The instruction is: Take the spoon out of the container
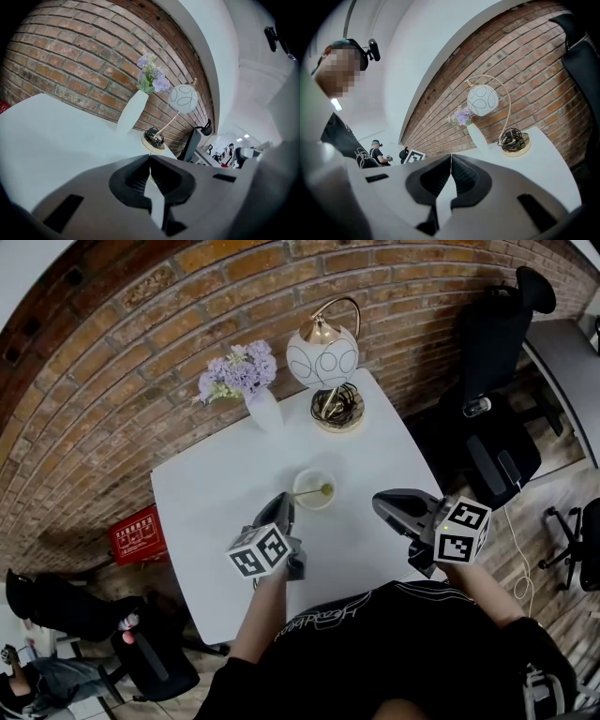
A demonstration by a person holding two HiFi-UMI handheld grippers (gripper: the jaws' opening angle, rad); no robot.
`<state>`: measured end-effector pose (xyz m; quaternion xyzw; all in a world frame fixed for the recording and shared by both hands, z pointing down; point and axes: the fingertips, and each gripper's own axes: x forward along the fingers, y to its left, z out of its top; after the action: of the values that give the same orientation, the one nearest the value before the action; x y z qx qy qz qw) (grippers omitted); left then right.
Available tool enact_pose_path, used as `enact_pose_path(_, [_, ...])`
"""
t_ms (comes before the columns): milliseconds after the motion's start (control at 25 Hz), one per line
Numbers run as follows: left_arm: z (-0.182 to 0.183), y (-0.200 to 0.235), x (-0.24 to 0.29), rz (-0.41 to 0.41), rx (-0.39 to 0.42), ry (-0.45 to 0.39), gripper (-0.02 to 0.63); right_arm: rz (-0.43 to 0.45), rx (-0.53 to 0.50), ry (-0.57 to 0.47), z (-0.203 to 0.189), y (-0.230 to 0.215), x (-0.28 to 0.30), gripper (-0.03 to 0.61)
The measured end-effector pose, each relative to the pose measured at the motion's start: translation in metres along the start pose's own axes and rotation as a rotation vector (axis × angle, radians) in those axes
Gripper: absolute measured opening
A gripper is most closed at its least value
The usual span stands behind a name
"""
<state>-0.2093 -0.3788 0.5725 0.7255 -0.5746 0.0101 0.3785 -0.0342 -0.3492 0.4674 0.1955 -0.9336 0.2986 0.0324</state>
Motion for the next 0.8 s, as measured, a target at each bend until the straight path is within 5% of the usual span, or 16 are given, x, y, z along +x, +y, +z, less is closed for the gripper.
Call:
enact_pose_path(480, [0.014, -0.021, -0.024, -0.037, 0.029, -0.054, 0.008, -0.009, 0.001, -0.022, -0.005, 0.018, -0.013, -0.003])
enact_pose_path(800, [0.039, -0.046, -0.06, -0.058, 0.125, -0.165, 0.008, -0.014, -0.034, -0.056, -0.002, 0.036, -0.027, -0.003])
